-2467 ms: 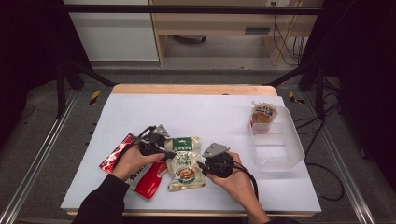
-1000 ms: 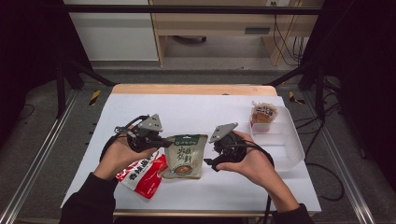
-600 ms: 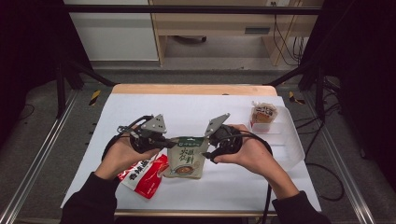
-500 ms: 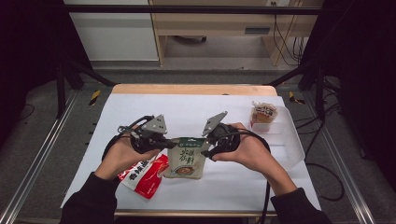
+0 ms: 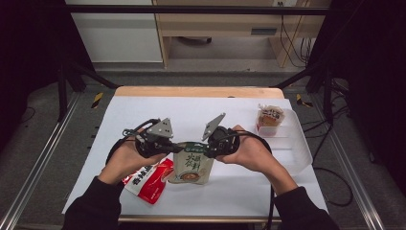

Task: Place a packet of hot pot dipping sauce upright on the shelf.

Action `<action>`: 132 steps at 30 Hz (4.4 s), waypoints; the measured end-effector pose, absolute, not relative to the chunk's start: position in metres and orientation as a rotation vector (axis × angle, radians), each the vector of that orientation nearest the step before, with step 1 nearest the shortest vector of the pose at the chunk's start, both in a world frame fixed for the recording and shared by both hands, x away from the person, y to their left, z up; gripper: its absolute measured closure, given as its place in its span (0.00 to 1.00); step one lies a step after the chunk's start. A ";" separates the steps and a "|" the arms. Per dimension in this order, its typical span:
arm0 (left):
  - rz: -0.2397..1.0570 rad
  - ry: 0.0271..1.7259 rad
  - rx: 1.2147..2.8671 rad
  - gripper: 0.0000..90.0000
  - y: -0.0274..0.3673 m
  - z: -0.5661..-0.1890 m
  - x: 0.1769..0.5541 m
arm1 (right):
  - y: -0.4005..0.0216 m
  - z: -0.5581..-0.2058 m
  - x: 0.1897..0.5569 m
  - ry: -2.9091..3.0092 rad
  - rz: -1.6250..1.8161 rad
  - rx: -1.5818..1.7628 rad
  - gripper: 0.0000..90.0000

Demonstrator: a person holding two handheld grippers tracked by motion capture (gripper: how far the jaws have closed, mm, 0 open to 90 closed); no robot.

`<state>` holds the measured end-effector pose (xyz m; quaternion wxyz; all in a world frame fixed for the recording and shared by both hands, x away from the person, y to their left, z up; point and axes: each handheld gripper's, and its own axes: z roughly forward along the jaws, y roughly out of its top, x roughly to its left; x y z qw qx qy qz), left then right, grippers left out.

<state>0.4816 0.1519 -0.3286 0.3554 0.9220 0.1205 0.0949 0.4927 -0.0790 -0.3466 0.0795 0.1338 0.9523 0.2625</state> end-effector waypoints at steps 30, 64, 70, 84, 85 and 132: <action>0.305 0.452 2.301 0.50 0.180 -0.332 0.483 | -0.082 -0.323 0.501 2.865 0.698 0.388 1.00; 0.343 0.721 2.407 0.12 0.220 -0.391 0.490 | -0.129 -0.277 0.515 2.744 0.713 0.448 1.00; 0.357 0.747 2.407 0.11 0.228 -0.392 0.491 | -0.137 -0.270 0.516 2.721 0.722 0.470 1.00; 0.353 0.792 2.385 0.10 0.242 -0.394 0.492 | -0.156 -0.244 0.519 2.667 0.731 0.473 1.00; 0.354 0.794 2.380 0.09 0.243 -0.393 0.491 | -0.157 -0.243 0.519 2.662 0.731 0.474 1.00; 0.357 0.844 2.344 0.09 0.268 -0.388 0.490 | -0.233 -0.242 0.532 2.533 0.752 0.603 1.00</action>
